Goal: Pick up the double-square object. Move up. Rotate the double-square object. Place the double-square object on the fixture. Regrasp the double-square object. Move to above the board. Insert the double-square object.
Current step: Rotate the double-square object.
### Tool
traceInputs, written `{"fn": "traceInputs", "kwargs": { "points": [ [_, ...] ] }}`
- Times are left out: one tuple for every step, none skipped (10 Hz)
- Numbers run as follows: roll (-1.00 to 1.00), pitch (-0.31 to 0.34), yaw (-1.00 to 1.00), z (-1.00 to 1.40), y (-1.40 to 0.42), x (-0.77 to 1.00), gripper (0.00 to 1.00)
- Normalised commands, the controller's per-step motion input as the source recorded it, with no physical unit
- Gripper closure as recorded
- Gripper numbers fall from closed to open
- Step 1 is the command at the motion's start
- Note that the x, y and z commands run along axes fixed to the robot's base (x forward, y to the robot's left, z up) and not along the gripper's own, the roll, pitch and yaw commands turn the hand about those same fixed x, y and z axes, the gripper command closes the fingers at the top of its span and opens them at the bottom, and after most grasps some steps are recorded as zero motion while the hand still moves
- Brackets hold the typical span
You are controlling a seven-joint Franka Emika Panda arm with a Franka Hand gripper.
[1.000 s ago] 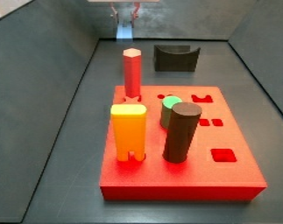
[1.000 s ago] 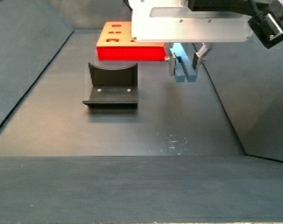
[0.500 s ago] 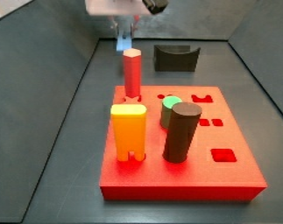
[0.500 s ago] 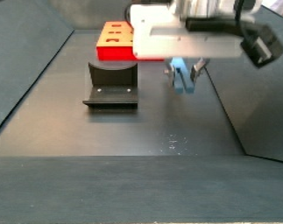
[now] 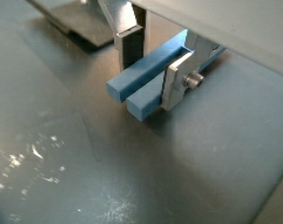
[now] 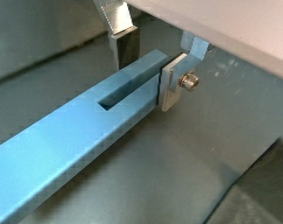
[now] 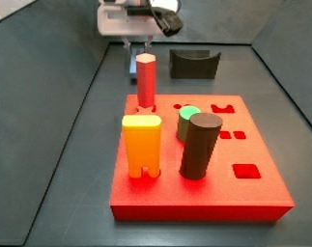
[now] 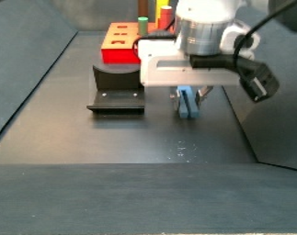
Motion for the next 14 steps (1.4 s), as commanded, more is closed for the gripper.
{"fn": "traceInputs", "kwargs": {
  "points": [
    [0.1,0.001,-0.01,-0.24,0.02,0.03,1.0],
    [0.0,0.0,0.0,0.0,0.0,0.0,0.0],
    [0.0,0.0,0.0,1.0,0.0,0.0,0.0],
    [0.0,0.009,0.0,1.0,0.0,-0.01,0.0],
    [-0.01,0.023,0.0,1.0,-0.01,-0.01,0.0],
    [-0.02,0.032,0.01,1.0,-0.01,-0.01,0.0],
    [-0.03,0.04,0.01,1.0,-0.01,-0.01,0.0],
    [-0.05,0.043,0.01,1.0,-0.01,-0.01,0.0],
    [-0.06,0.043,0.01,1.0,-0.01,-0.02,0.0],
    [-0.07,0.036,0.01,0.94,-0.01,-0.02,0.0],
    [-0.08,0.031,0.02,0.78,-0.01,-0.03,0.0],
    [-0.09,0.029,0.02,0.62,-0.01,-0.03,0.0],
    [0.0,0.0,1.0,0.0,0.0,0.0,0.0],
    [0.0,0.001,1.0,-0.16,0.0,0.0,0.0]
  ]
}}
